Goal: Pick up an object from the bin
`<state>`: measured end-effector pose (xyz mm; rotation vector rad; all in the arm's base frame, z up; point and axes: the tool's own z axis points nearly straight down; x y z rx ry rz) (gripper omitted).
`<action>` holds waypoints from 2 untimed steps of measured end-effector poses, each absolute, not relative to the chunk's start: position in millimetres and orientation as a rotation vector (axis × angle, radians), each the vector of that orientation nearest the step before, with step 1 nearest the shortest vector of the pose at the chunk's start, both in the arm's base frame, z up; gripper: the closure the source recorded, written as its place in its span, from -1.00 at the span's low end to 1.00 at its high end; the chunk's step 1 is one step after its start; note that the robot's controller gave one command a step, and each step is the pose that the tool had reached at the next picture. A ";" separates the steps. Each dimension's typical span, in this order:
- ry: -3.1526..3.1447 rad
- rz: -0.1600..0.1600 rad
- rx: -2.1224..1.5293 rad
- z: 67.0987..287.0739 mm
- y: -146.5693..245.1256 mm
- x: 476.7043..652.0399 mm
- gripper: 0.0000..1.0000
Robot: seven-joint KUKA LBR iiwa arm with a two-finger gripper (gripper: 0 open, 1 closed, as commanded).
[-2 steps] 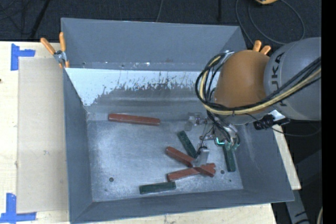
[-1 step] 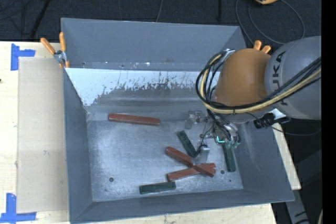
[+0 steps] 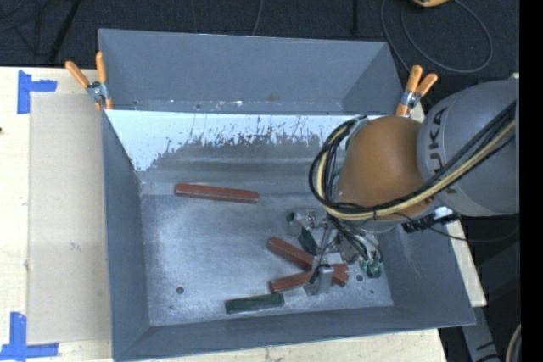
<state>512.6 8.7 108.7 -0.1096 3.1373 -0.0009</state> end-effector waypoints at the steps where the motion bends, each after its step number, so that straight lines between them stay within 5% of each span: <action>1: 3.100 -0.001 -0.475 71.5 -29.8 509.0 1.00; 2: 3.100 -0.001 -0.474 71.5 -29.8 509.0 1.00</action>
Offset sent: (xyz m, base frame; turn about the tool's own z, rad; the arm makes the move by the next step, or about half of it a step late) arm 0.0000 0.0000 0.0000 0.0000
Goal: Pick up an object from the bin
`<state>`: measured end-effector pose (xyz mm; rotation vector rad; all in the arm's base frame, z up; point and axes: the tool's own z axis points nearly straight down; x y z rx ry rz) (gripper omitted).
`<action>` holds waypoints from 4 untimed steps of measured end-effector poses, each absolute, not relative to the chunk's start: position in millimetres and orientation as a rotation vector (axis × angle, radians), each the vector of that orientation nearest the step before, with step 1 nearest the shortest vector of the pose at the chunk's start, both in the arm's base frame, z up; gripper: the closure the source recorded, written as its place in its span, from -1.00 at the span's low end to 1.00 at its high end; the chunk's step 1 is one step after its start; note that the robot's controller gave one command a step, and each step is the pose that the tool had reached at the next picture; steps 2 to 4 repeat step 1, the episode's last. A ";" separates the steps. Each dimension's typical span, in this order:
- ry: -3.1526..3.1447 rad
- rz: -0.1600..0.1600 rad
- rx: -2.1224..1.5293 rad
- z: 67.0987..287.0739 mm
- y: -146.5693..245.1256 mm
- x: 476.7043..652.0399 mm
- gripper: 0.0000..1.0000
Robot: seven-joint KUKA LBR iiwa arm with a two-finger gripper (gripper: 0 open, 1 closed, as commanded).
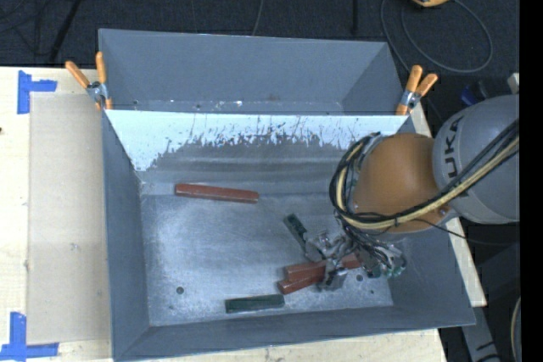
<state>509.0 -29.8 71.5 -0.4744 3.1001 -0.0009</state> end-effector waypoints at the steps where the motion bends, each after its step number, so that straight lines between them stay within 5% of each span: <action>1: 3.000 0.003 -0.936 222.3 -32.1 566.9 1.00; 4: 3.000 0.003 -0.936 222.3 -32.1 566.9 1.00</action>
Offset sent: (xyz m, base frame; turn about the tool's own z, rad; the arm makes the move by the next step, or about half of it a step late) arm 0.0000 0.0000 0.0000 0.0000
